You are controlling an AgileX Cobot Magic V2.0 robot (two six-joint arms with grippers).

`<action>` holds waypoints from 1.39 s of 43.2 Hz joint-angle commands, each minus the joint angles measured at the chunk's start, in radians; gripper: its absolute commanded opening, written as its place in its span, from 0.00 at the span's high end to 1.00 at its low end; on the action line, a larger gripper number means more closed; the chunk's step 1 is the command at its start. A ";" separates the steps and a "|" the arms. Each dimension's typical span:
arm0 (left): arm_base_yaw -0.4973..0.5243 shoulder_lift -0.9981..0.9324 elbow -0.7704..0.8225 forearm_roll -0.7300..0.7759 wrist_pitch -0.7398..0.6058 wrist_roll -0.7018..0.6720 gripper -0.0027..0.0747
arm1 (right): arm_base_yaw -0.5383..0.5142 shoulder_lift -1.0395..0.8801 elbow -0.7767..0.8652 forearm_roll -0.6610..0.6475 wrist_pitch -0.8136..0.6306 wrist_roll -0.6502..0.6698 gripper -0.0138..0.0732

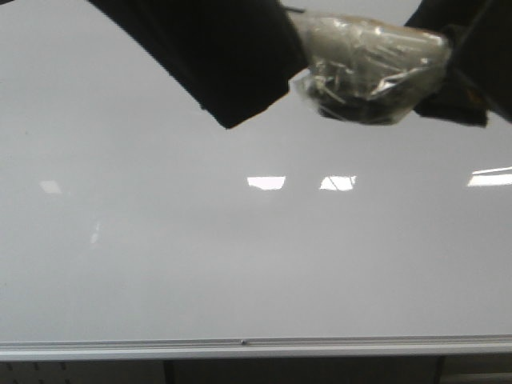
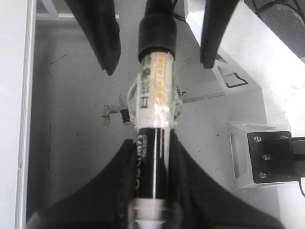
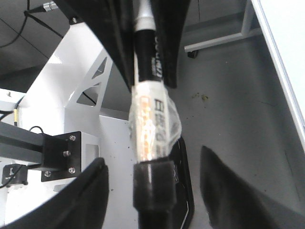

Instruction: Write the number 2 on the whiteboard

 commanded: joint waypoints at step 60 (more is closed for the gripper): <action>0.836 -0.207 0.664 0.428 -1.443 -0.825 0.98 | -0.399 -0.225 -0.068 -0.259 -0.106 0.373 0.30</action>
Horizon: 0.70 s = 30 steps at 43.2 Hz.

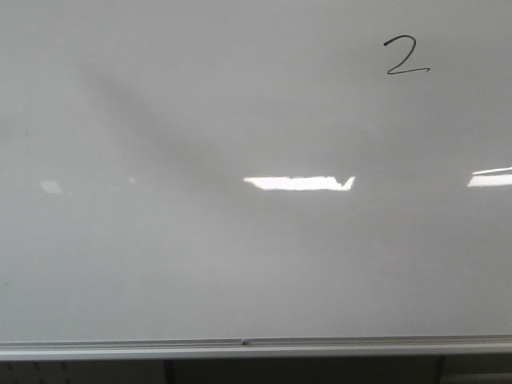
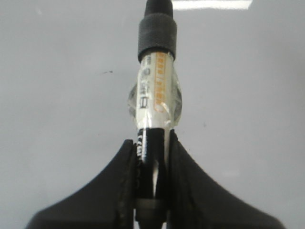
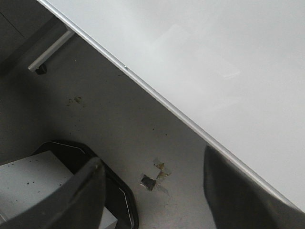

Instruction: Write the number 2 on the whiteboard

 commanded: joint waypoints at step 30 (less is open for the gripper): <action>0.003 0.486 0.016 -0.009 -1.009 -0.008 0.98 | -0.008 -0.005 -0.030 0.040 -0.048 0.001 0.30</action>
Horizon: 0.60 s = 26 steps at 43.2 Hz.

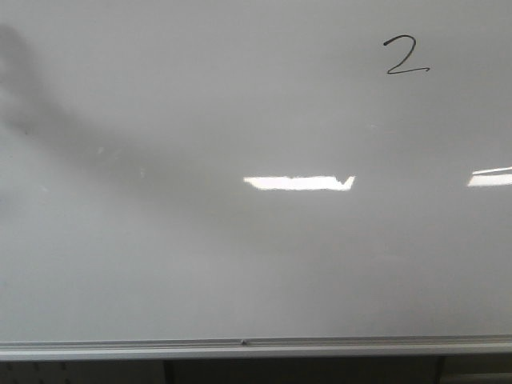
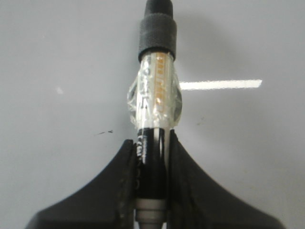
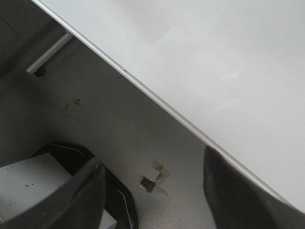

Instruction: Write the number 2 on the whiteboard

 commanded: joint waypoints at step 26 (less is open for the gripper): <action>0.003 0.146 -0.025 -0.003 -0.235 -0.004 0.55 | -0.008 -0.005 -0.030 0.045 -0.041 0.001 0.30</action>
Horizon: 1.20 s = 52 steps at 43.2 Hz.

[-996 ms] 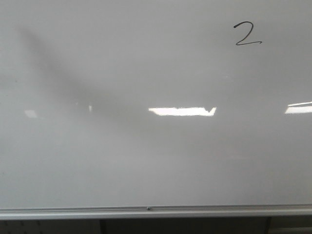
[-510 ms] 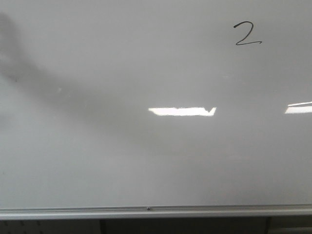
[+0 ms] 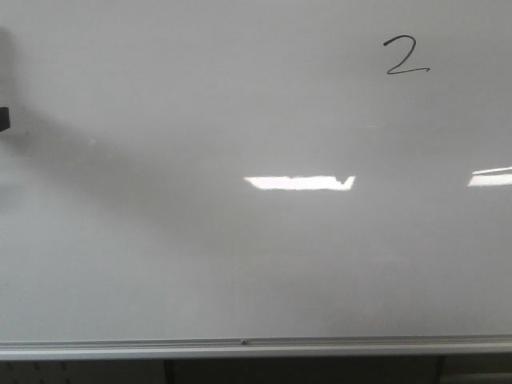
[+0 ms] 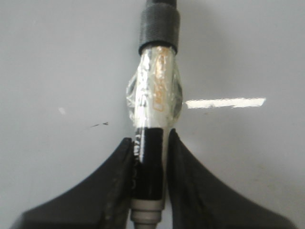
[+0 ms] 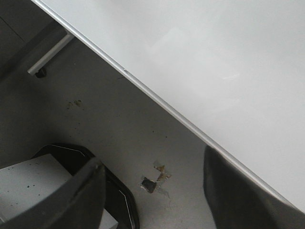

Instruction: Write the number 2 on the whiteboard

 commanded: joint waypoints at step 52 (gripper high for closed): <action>0.003 -0.767 -0.449 0.024 1.985 0.061 0.37 | -0.008 -0.018 -0.120 -0.304 0.047 0.549 0.30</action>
